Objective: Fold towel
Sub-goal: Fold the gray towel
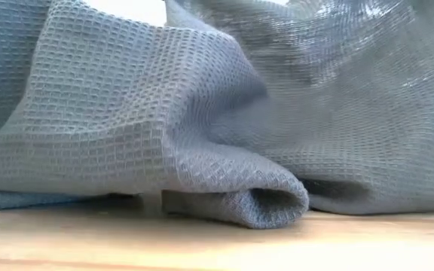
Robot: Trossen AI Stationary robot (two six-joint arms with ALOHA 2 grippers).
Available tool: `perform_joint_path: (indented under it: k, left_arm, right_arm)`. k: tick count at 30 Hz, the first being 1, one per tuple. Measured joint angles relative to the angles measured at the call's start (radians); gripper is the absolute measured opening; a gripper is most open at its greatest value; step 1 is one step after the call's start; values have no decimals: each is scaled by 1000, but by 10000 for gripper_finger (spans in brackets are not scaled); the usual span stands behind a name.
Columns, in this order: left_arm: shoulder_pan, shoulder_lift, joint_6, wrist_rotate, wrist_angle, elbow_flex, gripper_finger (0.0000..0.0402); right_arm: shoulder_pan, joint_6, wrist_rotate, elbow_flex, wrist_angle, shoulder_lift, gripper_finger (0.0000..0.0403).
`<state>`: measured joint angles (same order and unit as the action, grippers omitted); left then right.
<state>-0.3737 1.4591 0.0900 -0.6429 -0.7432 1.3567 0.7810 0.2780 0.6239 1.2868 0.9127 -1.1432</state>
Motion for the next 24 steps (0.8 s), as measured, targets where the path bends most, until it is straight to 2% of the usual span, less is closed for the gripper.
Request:
perform_joint_path:
  k: [4, 8, 12, 17, 21, 24]
  left_arm:
    - [-8, -1, 70, 6, 166, 0, 159]
    - [-12, -1, 178, 99, 369, 0, 183]
    - [-5, -1, 242, 182, 520, 0, 190]
    - [24, -1, 245, 227, 540, 0, 191]
    - [63, 22, 180, 423, 570, 1, 191]
    - [84, 72, 166, 485, 603, 1, 191]
  right_arm:
    - [-25, -45, -3, 0, -19, -27, 0]
    - [-61, -63, -49, 0, -20, -51, 0]
    - [-83, -92, -52, 0, -28, -73, 0]
    - [-95, -134, -54, 0, -56, -83, 0]
    - [-95, -204, -54, 0, -122, -83, 0]
    - [-105, -259, -71, 0, -172, -83, 0]
